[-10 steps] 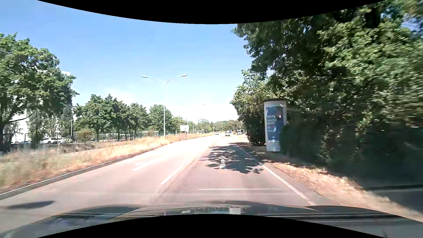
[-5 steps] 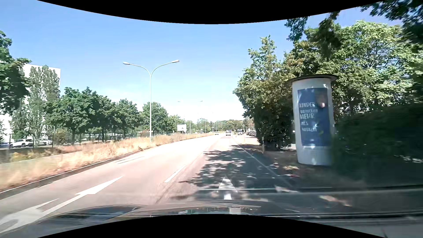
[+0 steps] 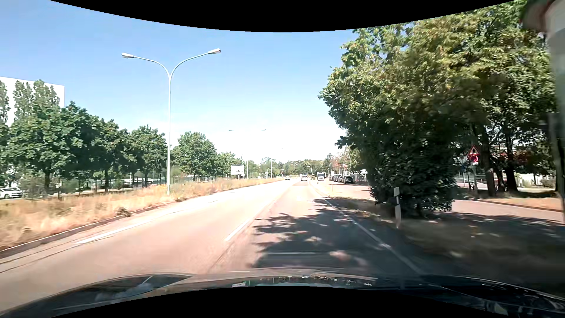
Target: Follow the waypoints while adhering to traffic rules and regulations
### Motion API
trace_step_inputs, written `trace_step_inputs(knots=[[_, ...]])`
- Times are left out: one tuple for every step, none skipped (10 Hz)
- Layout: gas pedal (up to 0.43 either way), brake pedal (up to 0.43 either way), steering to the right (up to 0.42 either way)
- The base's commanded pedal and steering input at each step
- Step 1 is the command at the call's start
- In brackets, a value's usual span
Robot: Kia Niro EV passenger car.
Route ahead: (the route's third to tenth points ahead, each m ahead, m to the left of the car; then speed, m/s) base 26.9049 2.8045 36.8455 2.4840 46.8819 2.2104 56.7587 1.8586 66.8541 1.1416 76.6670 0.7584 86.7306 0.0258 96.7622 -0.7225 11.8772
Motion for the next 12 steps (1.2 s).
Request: trace_step_inputs(knots=[[0.130, 0.000, 0.007], [0.130, 0.000, 0.007], [0.130, 0.000, 0.006], [0.130, 0.000, 0.006], [0.118, 0.000, 0.007], [0.118, 0.000, 0.007], [0.118, 0.000, 0.006], [0.118, 0.000, 0.007], [0.118, 0.000, 0.006], [0.118, 0.000, 0.007], [0.118, 0.000, 0.007], [0.118, 0.000, 0.007]])
